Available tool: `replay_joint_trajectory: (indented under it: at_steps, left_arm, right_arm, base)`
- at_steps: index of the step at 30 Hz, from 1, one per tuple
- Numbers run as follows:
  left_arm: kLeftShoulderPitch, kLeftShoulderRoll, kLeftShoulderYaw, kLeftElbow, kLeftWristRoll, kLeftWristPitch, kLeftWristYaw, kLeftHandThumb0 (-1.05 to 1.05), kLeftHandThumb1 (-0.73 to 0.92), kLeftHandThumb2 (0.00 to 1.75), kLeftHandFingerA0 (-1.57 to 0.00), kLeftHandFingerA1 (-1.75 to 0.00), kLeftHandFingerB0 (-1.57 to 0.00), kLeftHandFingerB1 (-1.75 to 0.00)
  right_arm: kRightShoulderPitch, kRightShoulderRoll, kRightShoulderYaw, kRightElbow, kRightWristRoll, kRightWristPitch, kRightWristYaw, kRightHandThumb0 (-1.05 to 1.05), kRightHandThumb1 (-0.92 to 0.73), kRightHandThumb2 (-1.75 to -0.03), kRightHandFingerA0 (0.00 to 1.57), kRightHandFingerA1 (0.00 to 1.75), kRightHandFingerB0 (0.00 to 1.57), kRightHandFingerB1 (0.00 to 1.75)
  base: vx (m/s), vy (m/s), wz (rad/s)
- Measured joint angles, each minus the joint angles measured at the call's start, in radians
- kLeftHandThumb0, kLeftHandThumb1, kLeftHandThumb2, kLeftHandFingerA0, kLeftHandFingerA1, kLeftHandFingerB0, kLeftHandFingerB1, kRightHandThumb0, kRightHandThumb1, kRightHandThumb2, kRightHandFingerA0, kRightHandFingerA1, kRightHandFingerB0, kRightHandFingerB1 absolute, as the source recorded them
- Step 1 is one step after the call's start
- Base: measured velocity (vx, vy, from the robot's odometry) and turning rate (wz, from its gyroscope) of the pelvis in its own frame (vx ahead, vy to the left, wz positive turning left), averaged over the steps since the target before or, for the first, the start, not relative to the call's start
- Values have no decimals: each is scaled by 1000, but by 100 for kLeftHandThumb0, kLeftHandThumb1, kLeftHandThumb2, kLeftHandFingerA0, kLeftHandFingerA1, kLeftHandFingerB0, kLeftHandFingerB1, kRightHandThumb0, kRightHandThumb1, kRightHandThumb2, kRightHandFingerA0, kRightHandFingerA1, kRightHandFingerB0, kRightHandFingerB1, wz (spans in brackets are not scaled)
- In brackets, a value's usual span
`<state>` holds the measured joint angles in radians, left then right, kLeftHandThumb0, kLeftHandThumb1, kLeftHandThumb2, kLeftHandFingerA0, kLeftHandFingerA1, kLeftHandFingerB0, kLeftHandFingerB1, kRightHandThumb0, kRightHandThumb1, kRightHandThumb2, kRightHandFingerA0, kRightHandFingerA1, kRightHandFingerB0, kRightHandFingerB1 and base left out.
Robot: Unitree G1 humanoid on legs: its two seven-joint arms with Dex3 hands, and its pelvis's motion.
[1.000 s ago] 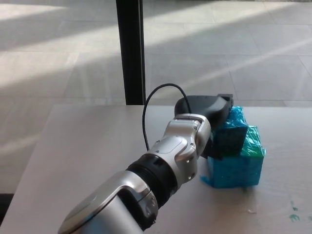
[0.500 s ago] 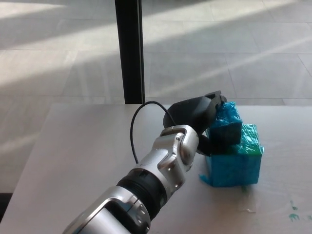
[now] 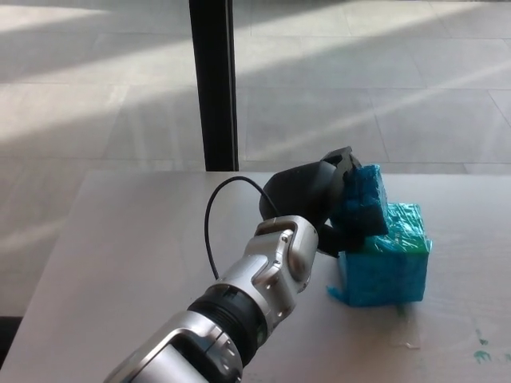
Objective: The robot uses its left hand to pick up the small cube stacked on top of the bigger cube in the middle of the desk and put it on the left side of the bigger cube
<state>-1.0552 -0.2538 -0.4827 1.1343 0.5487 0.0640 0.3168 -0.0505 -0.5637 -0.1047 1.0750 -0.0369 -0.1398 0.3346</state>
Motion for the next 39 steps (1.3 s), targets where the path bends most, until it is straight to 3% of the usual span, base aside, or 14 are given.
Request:
replay_joint_trajectory:
  at_steps: [5, 13, 14, 15, 16, 17, 19, 20, 22, 29, 30, 31, 32, 39]
  left_arm:
    - [-1, 1, 0, 7, -7, -20, -1, -16, 57, 103, -86, -175, -78, -159]
    - [-1, 7, 5, 2, -16, -49, 4, -19, 66, 84, -83, -175, -74, -157]
    - [-1, 9, 9, 1, -17, -51, 3, -21, 67, 79, -80, -172, -71, -144]
    - [-2, 14, 11, -2, -18, -51, 0, -22, 66, 74, -83, -163, -71, -107]
    - [-3, 21, 16, -6, -19, -51, -5, -22, 66, 74, -83, -163, -71, -107]
    - [-3, 22, 20, -9, -19, -51, -8, -25, 68, 70, -76, -129, -70, -79]
    - [-3, 24, 32, -18, -22, -50, -16, -25, 69, 72, -75, -146, -70, -96]
    - [-2, 26, 42, -23, -25, -51, -19, -23, 71, 65, -78, -165, -62, -132]
    - [1, 31, 62, -29, -30, -51, -21, -15, 65, 86, -79, -172, -73, -152]
    - [25, 102, 93, -52, -44, -51, -35, -16, 63, 87, -83, -171, -74, -145]
    - [26, 111, 94, -56, -44, -51, -37, -15, 64, 75, -89, -166, -76, -120]
    - [26, 124, 94, -62, -44, -50, -41, -15, 64, 75, -89, -166, -76, -120]
    - [25, 135, 94, -67, -43, -50, -46, -18, 66, 77, -78, -175, -67, -154]
    - [1, 243, 94, -112, -42, -47, -111, -16, 65, 84, -76, -175, -67, -159]
  right_arm:
    - [2, 0, 2, -13, 0, 1, -1, -31, -73, -61, 57, 52, 44, 35]
    - [5, 0, 3, -14, -1, 3, -3, -36, -71, -62, 58, 56, 43, 36]
    - [5, 0, 3, -14, -1, 4, -3, -36, -70, -61, 57, 54, 42, 36]
    - [5, 0, 3, -14, -1, 4, -3, -37, -70, -61, 57, 54, 42, 36]
    - [6, 0, 3, -14, -1, 4, -3, -37, -70, -61, 57, 54, 42, 36]
    - [6, 0, 3, -14, -1, 4, -3, -37, -72, -61, 58, 55, 43, 37]
    - [7, 0, 3, -13, -1, 4, -3, -37, -70, -61, 58, 54, 42, 37]
    - [7, 0, 3, -10, -1, 4, -3, -38, -71, -61, 59, 55, 42, 37]
    - [7, -1, 5, -6, -2, 4, -4, -38, -72, -61, 59, 57, 42, 37]
    - [7, -1, 4, 6, -1, 7, -6, -39, -74, -62, 58, 53, 42, 37]
    - [7, -1, 4, 6, -1, 7, -6, -39, -74, -62, 59, 53, 42, 38]
    - [6, -1, 4, 5, -1, 8, -7, -39, -74, -62, 59, 53, 42, 38]
    - [5, -1, 4, 5, 0, 8, -7, -41, -73, -62, 58, 55, 42, 38]
    - [10, -1, 1, 3, 0, 9, -8, -40, -72, -61, 59, 55, 42, 38]
  base:
    - [0, 0, 0]
    - [0, 0, 0]
    - [0, 0, 0]
    - [0, 0, 0]
    - [0, 0, 0]
    - [0, 0, 0]
    - [0, 0, 0]
    - [0, 0, 0]
    - [0, 0, 0]
    - [0, 0, 0]
    - [0, 0, 0]
    - [0, 0, 0]
    - [0, 0, 0]
    - [0, 0, 0]
